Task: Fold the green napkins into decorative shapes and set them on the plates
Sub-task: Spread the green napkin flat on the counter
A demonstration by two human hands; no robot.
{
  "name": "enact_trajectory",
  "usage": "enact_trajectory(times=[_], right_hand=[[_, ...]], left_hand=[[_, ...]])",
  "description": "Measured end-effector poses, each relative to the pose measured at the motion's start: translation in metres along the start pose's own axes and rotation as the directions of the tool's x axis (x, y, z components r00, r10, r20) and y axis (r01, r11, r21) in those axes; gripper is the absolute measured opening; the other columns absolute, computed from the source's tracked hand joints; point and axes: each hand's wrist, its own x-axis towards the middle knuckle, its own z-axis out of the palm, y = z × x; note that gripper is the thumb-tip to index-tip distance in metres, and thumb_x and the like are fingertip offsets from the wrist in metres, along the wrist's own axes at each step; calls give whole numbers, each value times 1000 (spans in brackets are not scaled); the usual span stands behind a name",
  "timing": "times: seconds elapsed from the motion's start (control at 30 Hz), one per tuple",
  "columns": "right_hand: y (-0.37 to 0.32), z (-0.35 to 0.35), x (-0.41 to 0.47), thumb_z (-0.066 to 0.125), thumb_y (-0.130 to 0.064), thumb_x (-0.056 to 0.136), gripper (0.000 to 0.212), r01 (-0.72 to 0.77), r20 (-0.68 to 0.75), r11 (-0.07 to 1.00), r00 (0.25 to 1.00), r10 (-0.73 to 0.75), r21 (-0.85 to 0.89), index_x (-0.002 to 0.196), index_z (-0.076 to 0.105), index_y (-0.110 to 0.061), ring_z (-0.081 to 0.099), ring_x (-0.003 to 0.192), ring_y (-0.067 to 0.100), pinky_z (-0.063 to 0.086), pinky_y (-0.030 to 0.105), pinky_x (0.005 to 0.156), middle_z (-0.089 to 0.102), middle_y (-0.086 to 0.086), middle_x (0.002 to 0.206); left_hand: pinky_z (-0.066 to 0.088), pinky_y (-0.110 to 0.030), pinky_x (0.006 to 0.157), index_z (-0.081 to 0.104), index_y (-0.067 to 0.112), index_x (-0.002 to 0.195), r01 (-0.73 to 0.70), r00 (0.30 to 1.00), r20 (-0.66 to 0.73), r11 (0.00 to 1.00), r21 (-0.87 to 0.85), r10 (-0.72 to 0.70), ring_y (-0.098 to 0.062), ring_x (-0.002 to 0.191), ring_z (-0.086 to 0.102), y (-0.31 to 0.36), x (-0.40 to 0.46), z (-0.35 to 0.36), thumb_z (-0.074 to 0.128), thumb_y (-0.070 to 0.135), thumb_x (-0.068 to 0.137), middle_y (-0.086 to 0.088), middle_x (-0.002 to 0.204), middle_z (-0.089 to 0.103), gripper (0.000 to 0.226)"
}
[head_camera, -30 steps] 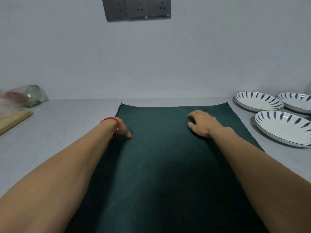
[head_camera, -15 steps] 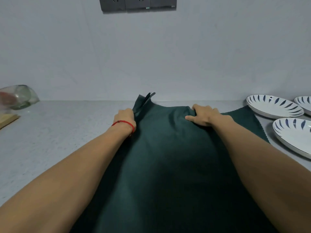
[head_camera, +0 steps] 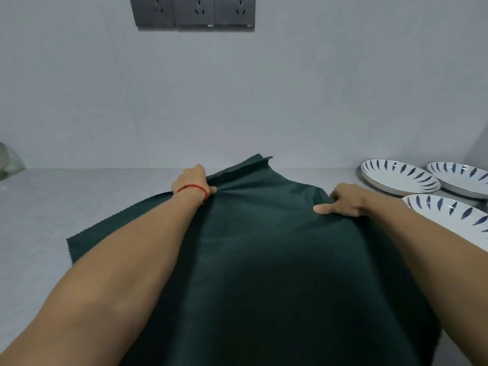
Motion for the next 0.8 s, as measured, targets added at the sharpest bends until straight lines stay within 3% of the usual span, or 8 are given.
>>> enact_trajectory(times=[0.1,0.2,0.27,0.37,0.47,0.6,0.7,0.8], right_hand=[[9,12,4,64,-77,76,58,8,-129,998,992,0,62,75,62,-18,63,81,23,53,39,78,66,4,81],[5,10,-3,58,-87,69,73,-63,-139,998,988,63,3,87,60,-17,63,89,25,52,41,79,65,3,92],[-8,5,-19,53,-86,75,75,-104,-249,977,967,56,-185,105,52,-17,60,106,28,46,43,88,61,3,106],[-35,25,-50,35,-82,85,77,-44,-452,898,874,-178,-438,131,44,-21,40,132,31,29,57,110,49,7,139],[-58,65,-84,14,-81,90,76,89,-245,970,959,-145,-227,155,18,-41,4,154,32,1,68,117,13,4,167],[-61,76,-100,7,-79,91,76,15,-108,998,994,-21,-59,158,0,-45,-11,155,30,-6,68,118,-8,-1,170],[-73,72,-121,10,-73,96,74,27,-203,999,979,-32,-28,160,6,-38,-13,155,30,-9,68,117,-5,1,170],[-81,94,-160,10,-79,92,79,-23,-148,999,989,17,-43,160,4,-39,-14,154,35,-9,70,116,-6,3,170]], left_hand=[[49,-39,83,62,9,115,131,988,92,991,-32,-128,-34,105,63,-23,11,-11,82,49,75,-14,118,65,61],[48,-37,82,62,6,117,123,984,137,990,-67,-113,-33,102,62,-29,12,-15,79,43,80,-14,118,66,56],[46,-39,84,55,8,122,58,998,6,998,-19,-58,-37,108,58,-25,-3,-12,68,37,88,-17,120,63,47],[36,-48,98,49,17,126,-165,947,-235,958,234,220,-34,120,46,-17,-49,3,52,41,93,-13,128,53,40],[19,-58,111,44,36,138,-298,945,-80,934,195,318,-29,138,29,-2,-113,12,35,59,94,-7,147,39,50],[-2,-66,117,10,56,152,-379,913,230,911,164,338,-26,153,1,-6,-157,27,16,70,95,3,167,6,59],[-3,-65,117,6,56,152,-365,907,277,920,145,317,-24,154,-4,-9,-160,18,14,72,94,4,168,-1,61],[-4,-65,118,6,51,154,-436,894,197,881,185,401,-26,154,-6,-9,-198,15,16,71,94,3,168,-3,64]])
